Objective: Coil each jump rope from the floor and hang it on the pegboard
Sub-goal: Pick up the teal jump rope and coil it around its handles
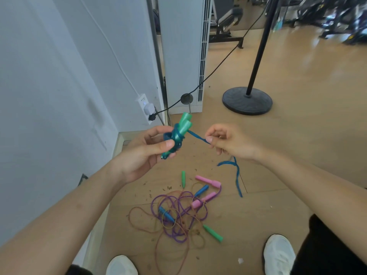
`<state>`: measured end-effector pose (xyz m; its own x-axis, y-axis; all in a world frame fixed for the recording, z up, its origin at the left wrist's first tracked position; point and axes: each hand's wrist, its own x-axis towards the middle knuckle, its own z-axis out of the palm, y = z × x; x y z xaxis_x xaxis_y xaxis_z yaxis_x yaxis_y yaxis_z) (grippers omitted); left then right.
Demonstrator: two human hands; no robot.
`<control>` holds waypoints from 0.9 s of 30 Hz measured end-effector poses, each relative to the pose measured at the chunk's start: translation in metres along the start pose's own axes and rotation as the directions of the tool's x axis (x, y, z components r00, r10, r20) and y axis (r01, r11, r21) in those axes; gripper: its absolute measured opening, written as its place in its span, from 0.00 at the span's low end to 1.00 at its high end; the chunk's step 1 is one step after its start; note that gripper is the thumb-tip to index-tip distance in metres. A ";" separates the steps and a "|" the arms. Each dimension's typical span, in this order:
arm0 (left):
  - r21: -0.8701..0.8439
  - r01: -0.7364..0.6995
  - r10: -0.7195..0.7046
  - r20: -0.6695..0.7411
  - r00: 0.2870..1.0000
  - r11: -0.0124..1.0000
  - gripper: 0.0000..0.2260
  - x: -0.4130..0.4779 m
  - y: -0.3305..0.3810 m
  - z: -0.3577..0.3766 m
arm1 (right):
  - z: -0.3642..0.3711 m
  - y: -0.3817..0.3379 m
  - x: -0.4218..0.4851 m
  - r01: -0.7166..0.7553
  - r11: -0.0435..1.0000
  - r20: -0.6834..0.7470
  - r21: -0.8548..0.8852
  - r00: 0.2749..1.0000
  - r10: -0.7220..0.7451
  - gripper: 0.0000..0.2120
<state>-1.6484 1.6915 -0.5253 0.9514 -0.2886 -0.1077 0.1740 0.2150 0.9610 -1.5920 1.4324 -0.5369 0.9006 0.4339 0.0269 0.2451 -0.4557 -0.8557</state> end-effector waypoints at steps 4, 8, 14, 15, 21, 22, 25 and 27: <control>-0.066 -0.045 0.033 -0.162 0.986 0.997 0.21 0.002 -0.002 0.004 | 0.011 -0.004 -0.006 -0.026 0.995 0.107 0.097 0.994 0.016 0.07; -0.101 -0.082 0.053 -0.255 0.965 0.991 0.25 0.004 -0.002 0.007 | 0.029 -0.010 -0.017 -0.034 0.988 0.271 0.154 0.963 -0.009 0.09; -0.020 -0.100 0.089 -0.304 0.949 0.995 0.23 0.006 0.000 0.006 | 0.040 -0.013 -0.023 -0.130 0.976 0.327 0.174 0.943 0.067 0.09; 0.022 -0.104 0.105 -0.343 0.933 0.994 0.22 0.006 0.002 0.003 | 0.039 -0.011 -0.022 -0.161 0.970 0.297 0.183 0.949 0.102 0.09; 0.473 -0.021 0.307 -0.537 0.786 0.881 0.22 0.011 -0.004 -0.016 | 0.035 -0.006 -0.020 -0.148 0.983 0.259 0.113 0.959 0.114 0.06; 0.558 -0.013 0.359 -0.516 0.777 0.830 0.22 0.012 -0.007 -0.017 | 0.036 -0.008 -0.021 -0.117 0.989 0.281 0.088 0.956 0.088 0.07; 0.774 0.029 0.445 -0.394 0.804 0.632 0.24 0.011 -0.012 -0.016 | 0.036 -0.014 -0.023 0.012 1.000 0.323 0.017 0.946 -0.016 0.07; 0.844 0.042 0.417 -0.307 0.855 0.535 0.25 0.010 -0.013 -0.014 | 0.033 -0.017 -0.022 0.081 0.997 0.254 0.004 0.964 -0.080 0.05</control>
<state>-1.6378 1.6991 -0.5427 0.9644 0.1291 0.2309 -0.0818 -0.6844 0.7245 -1.6279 1.4564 -0.5400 0.7573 0.6520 -0.0371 0.3161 -0.4157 -0.8528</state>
